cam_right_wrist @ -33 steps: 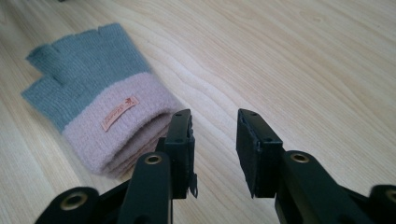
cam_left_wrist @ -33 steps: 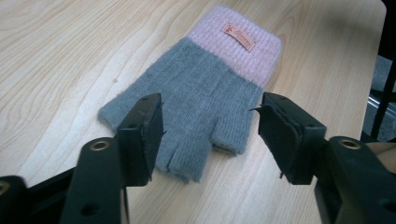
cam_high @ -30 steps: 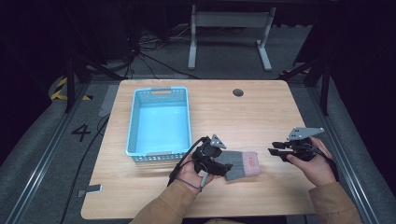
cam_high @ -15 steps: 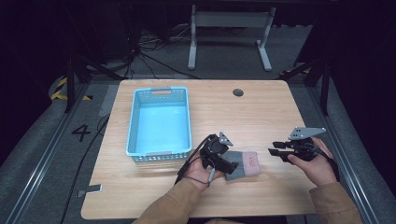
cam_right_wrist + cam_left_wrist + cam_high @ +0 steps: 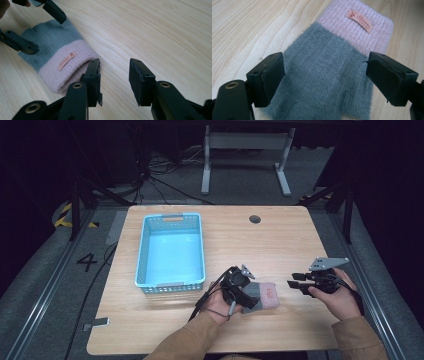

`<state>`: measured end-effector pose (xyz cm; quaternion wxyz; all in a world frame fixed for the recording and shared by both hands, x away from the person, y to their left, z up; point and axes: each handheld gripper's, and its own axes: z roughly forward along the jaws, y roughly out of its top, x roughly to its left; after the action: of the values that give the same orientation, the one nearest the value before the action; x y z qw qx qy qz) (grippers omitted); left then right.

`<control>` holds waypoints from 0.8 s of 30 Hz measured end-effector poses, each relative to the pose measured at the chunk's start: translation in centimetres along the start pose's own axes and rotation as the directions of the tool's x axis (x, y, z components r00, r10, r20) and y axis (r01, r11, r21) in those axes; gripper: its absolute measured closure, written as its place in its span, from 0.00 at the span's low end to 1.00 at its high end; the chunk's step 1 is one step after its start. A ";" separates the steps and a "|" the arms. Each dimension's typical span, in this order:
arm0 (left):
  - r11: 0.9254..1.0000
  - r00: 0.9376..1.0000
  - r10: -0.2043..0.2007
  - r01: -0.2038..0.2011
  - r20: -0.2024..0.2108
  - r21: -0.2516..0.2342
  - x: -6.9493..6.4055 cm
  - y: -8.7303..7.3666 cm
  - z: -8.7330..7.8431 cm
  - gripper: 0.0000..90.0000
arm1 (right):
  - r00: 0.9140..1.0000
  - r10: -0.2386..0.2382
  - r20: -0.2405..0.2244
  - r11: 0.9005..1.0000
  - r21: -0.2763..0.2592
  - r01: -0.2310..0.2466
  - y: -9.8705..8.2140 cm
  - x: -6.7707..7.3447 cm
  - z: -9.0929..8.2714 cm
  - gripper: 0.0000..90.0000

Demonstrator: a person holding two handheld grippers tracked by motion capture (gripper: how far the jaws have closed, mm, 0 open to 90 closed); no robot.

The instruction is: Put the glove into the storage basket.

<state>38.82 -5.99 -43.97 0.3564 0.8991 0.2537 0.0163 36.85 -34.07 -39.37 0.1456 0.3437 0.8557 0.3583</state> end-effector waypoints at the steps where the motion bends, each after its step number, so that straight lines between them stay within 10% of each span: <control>1: 1.000 1.000 0.002 -0.002 -0.002 0.000 0.0 0.0 0.3 0.17 | 1.000 0.001 -0.001 1.000 -0.001 -0.001 0.0 0.0 0.0 0.69; 24: 0.997 0.994 0.062 -0.057 -0.088 0.056 -1.1 -0.4 1.6 0.20 | 0.998 0.037 -0.058 0.999 -0.030 -0.039 -0.1 -0.1 0.0 0.65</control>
<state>38.04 -7.25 -45.25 0.3199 0.9138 0.2429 0.0607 36.90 -34.22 -39.51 0.1194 0.3472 0.8472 0.3839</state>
